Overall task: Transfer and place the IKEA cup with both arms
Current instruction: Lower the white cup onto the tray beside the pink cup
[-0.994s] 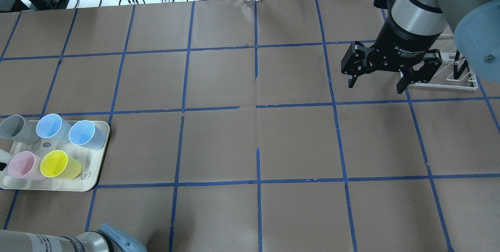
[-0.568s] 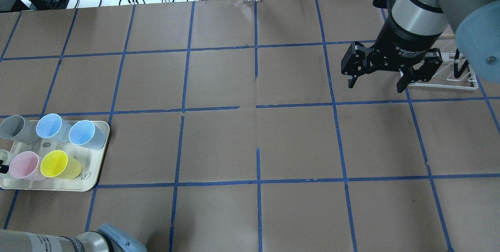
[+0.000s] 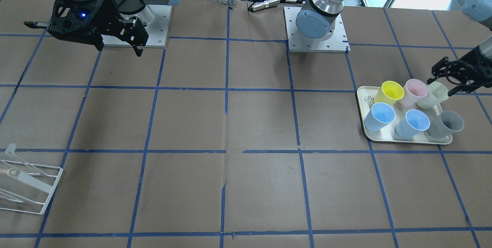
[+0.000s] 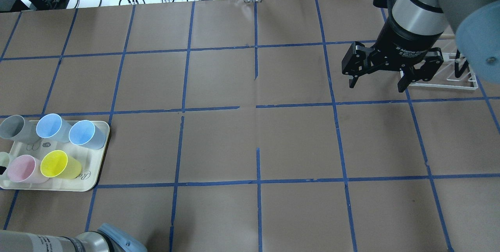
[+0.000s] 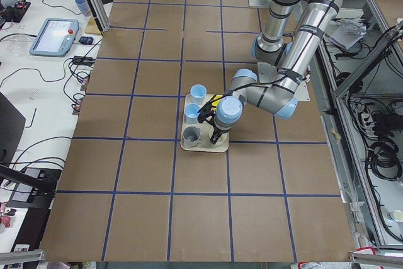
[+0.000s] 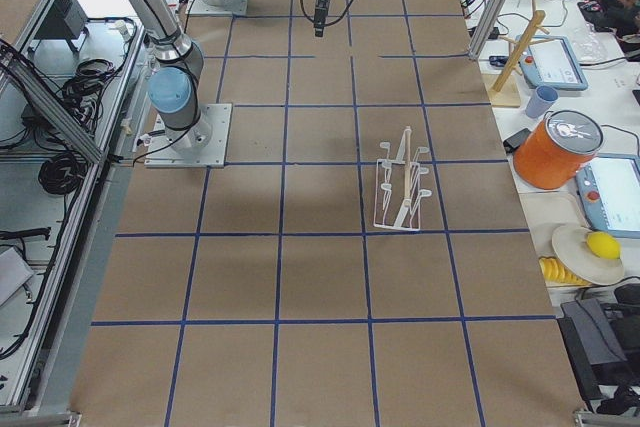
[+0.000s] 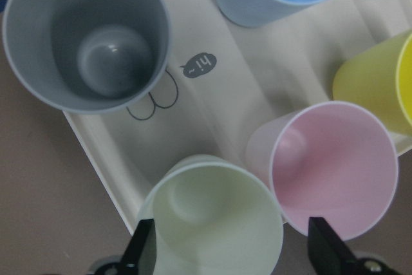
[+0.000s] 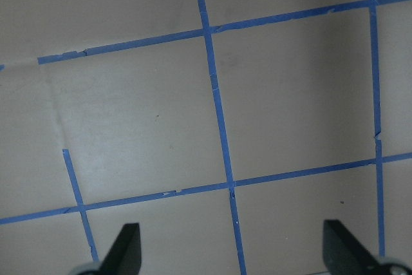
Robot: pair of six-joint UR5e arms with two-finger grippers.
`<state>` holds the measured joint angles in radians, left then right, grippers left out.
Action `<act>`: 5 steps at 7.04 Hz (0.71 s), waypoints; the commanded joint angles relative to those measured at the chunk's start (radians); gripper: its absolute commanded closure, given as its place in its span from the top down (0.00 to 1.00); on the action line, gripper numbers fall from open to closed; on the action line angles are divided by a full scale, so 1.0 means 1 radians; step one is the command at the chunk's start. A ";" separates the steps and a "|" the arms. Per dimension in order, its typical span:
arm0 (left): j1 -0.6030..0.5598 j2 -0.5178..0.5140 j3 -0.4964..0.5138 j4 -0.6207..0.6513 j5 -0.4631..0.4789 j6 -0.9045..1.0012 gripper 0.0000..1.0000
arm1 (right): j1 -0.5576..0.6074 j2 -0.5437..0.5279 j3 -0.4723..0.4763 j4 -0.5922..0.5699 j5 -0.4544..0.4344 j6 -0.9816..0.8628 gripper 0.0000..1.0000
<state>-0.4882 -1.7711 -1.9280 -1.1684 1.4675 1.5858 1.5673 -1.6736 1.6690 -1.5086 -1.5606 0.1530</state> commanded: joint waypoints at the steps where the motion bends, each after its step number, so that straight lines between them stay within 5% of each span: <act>1: -0.007 0.035 0.041 -0.019 -0.001 -0.035 0.97 | 0.000 0.000 0.000 0.001 0.005 0.000 1.00; 5: -0.246 0.163 0.239 -0.340 -0.001 -0.452 1.00 | 0.000 0.000 -0.003 0.001 0.008 0.000 1.00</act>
<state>-0.6368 -1.6497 -1.7435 -1.4209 1.4671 1.2934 1.5678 -1.6736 1.6674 -1.5079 -1.5528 0.1534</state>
